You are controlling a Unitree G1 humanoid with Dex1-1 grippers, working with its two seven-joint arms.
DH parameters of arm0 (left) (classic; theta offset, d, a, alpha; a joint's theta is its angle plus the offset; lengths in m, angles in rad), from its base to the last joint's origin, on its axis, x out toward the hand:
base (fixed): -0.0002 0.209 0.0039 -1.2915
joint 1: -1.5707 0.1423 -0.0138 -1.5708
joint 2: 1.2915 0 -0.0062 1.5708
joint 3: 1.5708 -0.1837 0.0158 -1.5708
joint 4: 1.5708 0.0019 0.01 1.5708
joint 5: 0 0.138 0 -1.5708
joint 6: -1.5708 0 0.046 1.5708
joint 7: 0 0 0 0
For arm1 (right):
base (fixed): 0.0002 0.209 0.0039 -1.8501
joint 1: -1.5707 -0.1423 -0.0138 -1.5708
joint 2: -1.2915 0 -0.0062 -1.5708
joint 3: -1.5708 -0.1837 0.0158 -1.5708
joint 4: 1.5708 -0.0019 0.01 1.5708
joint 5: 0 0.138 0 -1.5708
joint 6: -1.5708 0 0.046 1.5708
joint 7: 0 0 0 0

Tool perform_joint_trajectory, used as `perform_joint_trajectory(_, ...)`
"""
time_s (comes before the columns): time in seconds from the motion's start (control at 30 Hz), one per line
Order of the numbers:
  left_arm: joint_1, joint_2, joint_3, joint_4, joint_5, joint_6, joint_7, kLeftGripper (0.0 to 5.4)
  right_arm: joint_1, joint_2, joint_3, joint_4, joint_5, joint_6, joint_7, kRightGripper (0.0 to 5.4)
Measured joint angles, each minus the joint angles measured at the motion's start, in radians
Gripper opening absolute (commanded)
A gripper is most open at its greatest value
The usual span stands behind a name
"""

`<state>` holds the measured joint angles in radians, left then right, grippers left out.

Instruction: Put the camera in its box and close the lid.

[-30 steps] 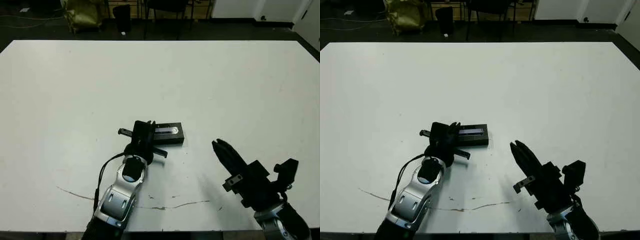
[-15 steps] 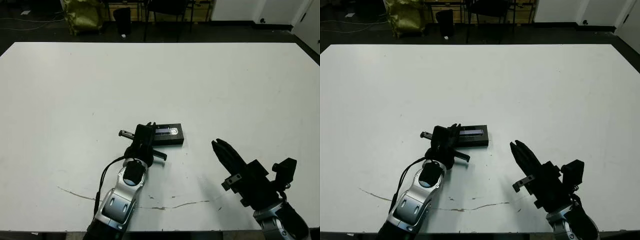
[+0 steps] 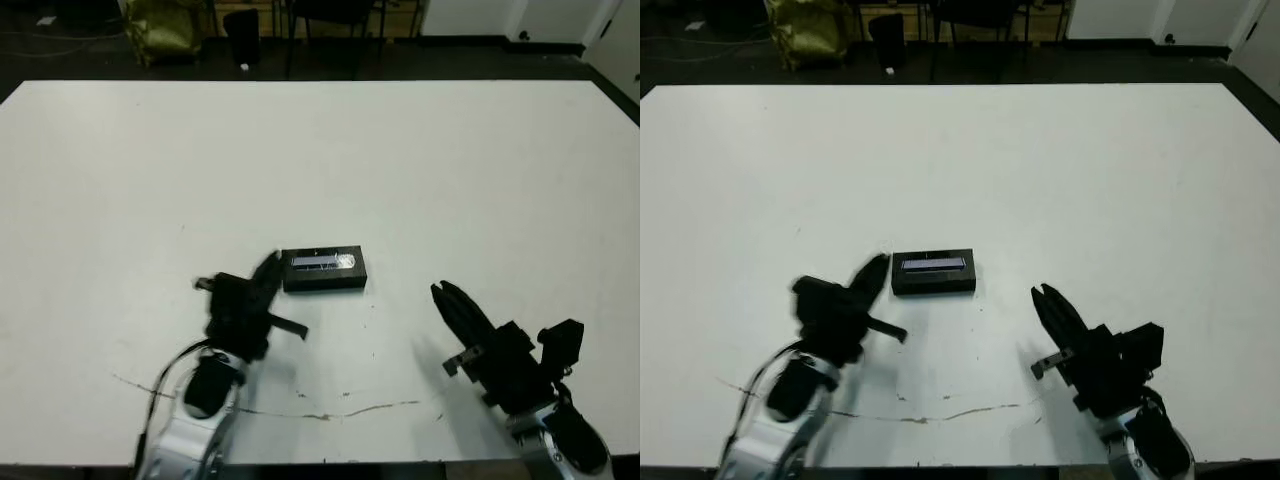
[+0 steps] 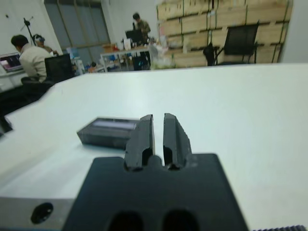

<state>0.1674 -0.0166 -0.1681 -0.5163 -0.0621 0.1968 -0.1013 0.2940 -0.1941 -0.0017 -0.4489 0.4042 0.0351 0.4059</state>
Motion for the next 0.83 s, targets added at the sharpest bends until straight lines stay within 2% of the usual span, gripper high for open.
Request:
perform_joint_trajectory(0.1, 0.019, 0.017, 0.088, -0.071, -0.069, -0.005, -0.007, 0.03, -0.052, -0.002, -0.007, 0.009, 0.013, 0.006, -0.001, 0.0)
perform_joint_trajectory(0.27, 0.029, 0.017, 0.217, -0.078, -0.198, -0.089, -0.034, 0.03, -0.146, -0.009, -0.017, 0.012, -0.044, 0.032, -0.055, 0.0)
perform_joint_trajectory(0.37, 0.032, 0.01, 0.274, -0.057, -0.253, -0.125, -0.028, 0.03, -0.196, 0.008, -0.023, 0.02, -0.065, 0.063, -0.117, 0.0)
perform_joint_trajectory(0.53, 0.065, 0.0, 0.315, -0.043, -0.251, -0.134, 0.024, 0.03, -0.263, 0.016, -0.024, 0.051, -0.124, 0.074, -0.182, 0.0)
perform_joint_trajectory(0.67, 0.099, -0.031, 0.307, 0.002, -0.2, -0.166, 0.07, 0.03, -0.288, 0.034, -0.022, 0.071, -0.147, 0.084, -0.215, 0.0)
perform_joint_trajectory(0.83, 0.126, -0.071, 0.283, 0.053, -0.179, -0.185, 0.095, 0.03, -0.286, 0.049, 0.006, 0.093, -0.244, 0.077, -0.257, 0.0)
